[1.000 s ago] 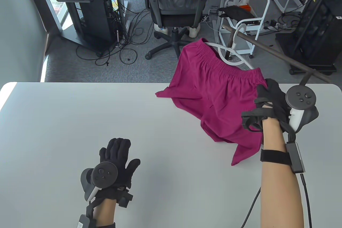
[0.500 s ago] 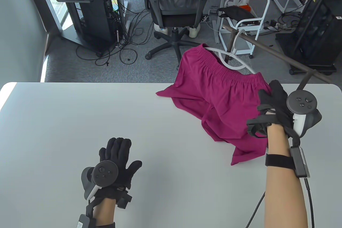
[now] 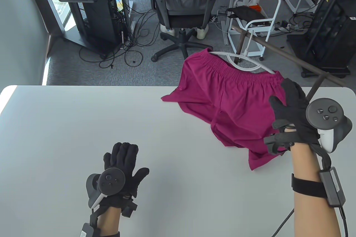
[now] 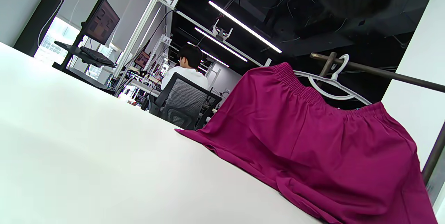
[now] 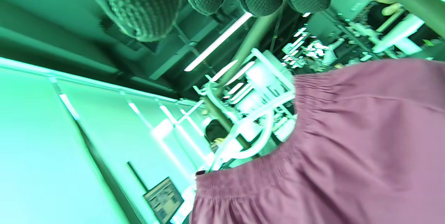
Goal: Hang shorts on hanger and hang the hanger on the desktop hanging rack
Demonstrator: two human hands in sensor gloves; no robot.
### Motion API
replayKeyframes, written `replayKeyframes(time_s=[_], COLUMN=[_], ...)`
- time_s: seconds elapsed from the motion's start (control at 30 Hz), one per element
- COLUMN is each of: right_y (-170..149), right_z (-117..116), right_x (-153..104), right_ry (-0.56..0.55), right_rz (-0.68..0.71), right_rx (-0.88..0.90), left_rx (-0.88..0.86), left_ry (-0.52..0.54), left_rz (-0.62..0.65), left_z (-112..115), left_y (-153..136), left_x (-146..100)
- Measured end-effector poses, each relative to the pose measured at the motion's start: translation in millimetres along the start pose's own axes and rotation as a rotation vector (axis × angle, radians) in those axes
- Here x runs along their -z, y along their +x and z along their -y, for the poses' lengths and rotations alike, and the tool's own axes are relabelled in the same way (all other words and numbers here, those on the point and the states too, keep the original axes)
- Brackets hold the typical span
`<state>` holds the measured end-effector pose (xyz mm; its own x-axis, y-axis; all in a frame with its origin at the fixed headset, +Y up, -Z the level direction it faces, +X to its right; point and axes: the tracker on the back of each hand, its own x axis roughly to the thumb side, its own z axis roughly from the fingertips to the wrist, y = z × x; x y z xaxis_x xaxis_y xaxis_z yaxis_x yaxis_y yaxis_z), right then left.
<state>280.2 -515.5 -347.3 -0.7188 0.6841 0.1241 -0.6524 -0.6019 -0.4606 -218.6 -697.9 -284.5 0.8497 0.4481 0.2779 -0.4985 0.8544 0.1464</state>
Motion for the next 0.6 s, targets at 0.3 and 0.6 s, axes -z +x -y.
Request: replayKeyframes(time_s=[0.3,0.6], right_y=[39,24], right_z=[-9,-66], right_x=[-65,-125], right_ry=[0.028,0.118], right_rz=[0.248,0.352], right_rx=[-0.016,-0.114], left_rx=[0.133,0.196], left_ry=[-0.005,-0.060], left_rz=[0.077,0.111], left_z=[-4,6], left_y=[27,33], left_x=[-5,-7])
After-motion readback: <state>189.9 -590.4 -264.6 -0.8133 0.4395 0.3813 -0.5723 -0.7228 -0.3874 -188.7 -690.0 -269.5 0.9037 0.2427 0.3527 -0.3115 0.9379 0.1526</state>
